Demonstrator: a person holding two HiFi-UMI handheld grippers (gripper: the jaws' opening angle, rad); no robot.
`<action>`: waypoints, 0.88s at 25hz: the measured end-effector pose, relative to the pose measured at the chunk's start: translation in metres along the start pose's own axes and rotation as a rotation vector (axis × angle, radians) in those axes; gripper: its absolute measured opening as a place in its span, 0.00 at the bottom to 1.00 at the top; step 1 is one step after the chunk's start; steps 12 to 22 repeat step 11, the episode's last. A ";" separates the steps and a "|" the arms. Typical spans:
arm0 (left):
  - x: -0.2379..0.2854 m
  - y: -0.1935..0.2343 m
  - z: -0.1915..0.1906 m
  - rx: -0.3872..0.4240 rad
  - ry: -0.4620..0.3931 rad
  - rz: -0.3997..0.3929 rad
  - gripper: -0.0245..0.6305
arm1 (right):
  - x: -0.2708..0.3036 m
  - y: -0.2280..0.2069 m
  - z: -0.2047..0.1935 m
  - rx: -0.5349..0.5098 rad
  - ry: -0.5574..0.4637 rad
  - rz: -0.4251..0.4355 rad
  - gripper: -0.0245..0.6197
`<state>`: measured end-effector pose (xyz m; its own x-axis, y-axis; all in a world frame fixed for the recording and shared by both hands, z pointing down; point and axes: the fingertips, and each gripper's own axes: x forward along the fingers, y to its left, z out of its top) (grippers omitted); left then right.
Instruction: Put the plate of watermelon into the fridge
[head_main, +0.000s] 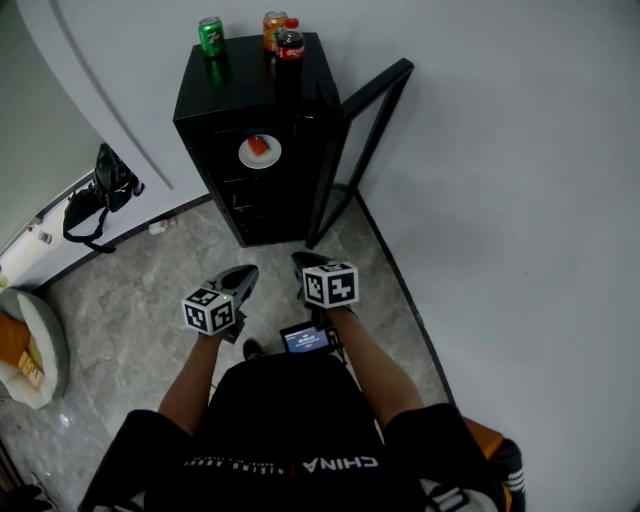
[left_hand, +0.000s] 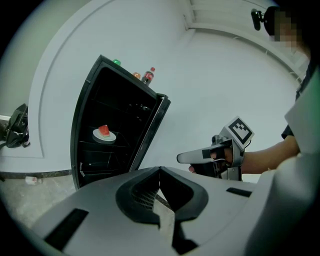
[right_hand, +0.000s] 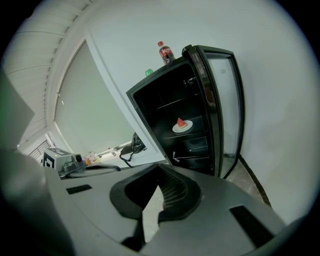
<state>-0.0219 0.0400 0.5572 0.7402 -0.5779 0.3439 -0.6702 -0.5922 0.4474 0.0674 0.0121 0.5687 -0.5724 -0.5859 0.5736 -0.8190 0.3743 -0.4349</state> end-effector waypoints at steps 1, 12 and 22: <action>0.000 0.000 -0.001 0.002 0.002 0.001 0.06 | 0.001 0.000 -0.001 0.002 0.002 0.004 0.06; 0.002 -0.001 -0.003 0.005 0.009 0.003 0.06 | -0.003 -0.001 0.001 0.002 0.001 0.005 0.06; 0.002 -0.001 -0.003 0.005 0.009 0.003 0.06 | -0.003 -0.001 0.001 0.002 0.001 0.005 0.06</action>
